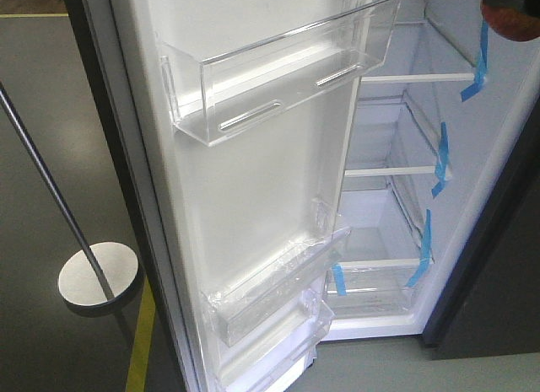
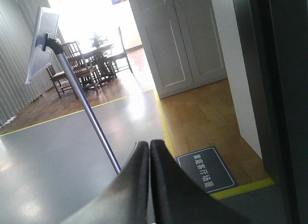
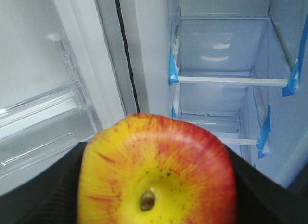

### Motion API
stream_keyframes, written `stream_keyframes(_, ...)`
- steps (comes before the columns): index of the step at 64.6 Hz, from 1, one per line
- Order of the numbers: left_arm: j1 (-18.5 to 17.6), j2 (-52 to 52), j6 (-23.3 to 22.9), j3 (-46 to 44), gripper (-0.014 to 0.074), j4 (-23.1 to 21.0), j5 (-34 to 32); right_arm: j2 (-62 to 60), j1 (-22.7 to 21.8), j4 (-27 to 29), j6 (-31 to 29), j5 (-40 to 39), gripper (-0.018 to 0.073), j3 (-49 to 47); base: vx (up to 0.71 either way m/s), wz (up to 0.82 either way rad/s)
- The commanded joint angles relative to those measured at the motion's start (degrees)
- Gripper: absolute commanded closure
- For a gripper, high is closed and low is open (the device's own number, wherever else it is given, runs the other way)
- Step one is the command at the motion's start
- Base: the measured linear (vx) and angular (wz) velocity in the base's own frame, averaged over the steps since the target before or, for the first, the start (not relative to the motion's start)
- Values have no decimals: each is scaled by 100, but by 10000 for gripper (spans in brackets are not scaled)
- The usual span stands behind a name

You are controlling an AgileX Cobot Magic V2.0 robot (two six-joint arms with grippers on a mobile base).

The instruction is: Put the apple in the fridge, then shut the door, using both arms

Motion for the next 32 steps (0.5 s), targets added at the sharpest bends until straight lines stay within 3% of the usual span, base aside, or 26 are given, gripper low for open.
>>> stream_keyframes(1, -20, -29, -23, -92, 603, -25, -416, -153, -30, 84, -34, -418, 524, -161, 0, 0)
stream_keyframes(32, -20, -29, -23, -92, 603, -25, -416, -153, -30, 84, -34, -418, 524, -161, 0, 0)
